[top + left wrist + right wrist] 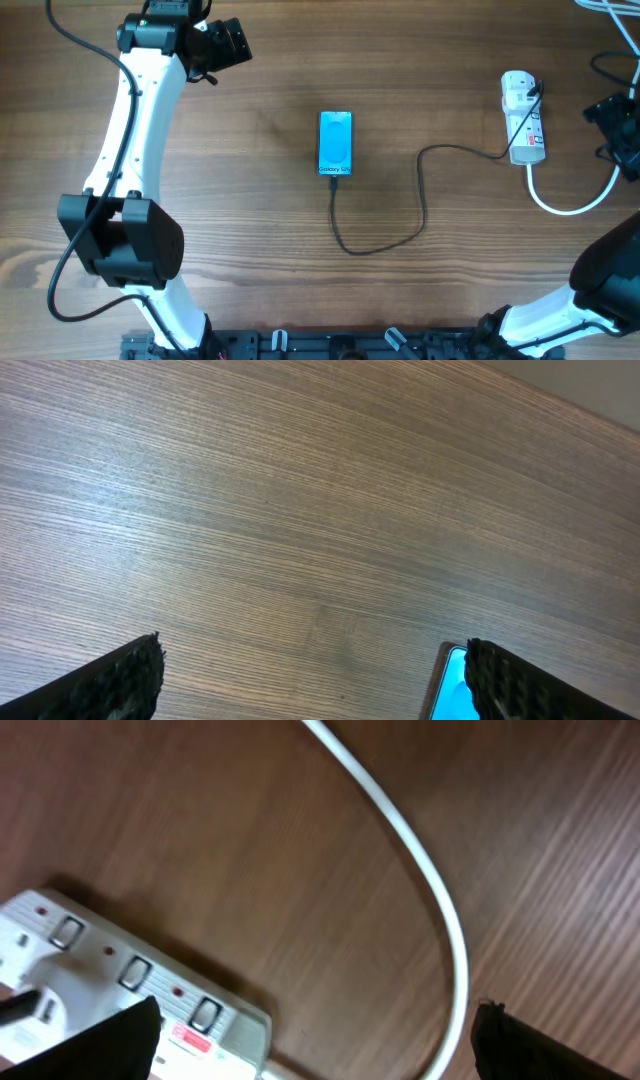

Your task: Plug charger to phone and switch on socket

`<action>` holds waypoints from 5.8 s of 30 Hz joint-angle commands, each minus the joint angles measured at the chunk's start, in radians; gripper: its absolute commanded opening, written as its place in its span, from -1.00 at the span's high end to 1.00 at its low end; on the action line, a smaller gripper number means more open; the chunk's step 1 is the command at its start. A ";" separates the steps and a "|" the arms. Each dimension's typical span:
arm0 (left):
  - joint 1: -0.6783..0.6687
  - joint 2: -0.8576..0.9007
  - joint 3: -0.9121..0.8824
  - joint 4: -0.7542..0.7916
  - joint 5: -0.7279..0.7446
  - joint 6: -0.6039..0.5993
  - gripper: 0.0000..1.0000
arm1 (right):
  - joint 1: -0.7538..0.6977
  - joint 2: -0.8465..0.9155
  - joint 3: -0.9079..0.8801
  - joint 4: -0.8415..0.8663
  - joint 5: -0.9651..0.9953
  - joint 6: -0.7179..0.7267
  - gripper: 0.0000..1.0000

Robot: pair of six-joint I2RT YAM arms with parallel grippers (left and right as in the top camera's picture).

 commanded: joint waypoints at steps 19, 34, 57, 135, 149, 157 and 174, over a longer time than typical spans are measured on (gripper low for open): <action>0.005 0.003 -0.005 0.000 -0.014 -0.010 -1.00 | 0.083 0.247 -0.048 0.230 -0.136 -0.116 -0.99; 0.005 0.003 -0.005 0.000 -0.014 -0.010 -1.00 | 0.083 0.298 -0.059 0.294 -0.216 -0.135 -0.99; 0.005 0.003 -0.005 0.000 -0.014 -0.010 -1.00 | 0.135 0.306 -0.075 0.263 -0.225 -0.146 -0.99; 0.005 0.003 -0.005 0.000 -0.014 -0.010 -1.00 | 0.447 -1.803 -1.469 0.847 -0.267 -0.462 -1.00; 0.005 0.003 -0.005 0.000 -0.014 -0.010 -1.00 | 0.574 -1.803 -1.468 0.837 -0.218 -0.599 -1.00; 0.005 0.003 -0.005 0.000 -0.014 -0.010 -1.00 | 0.574 -1.803 -1.468 0.836 -0.184 -0.546 -1.00; 0.005 0.003 -0.005 0.000 -0.014 -0.010 -1.00 | 0.574 -1.802 -1.468 0.837 -0.185 -0.528 -1.00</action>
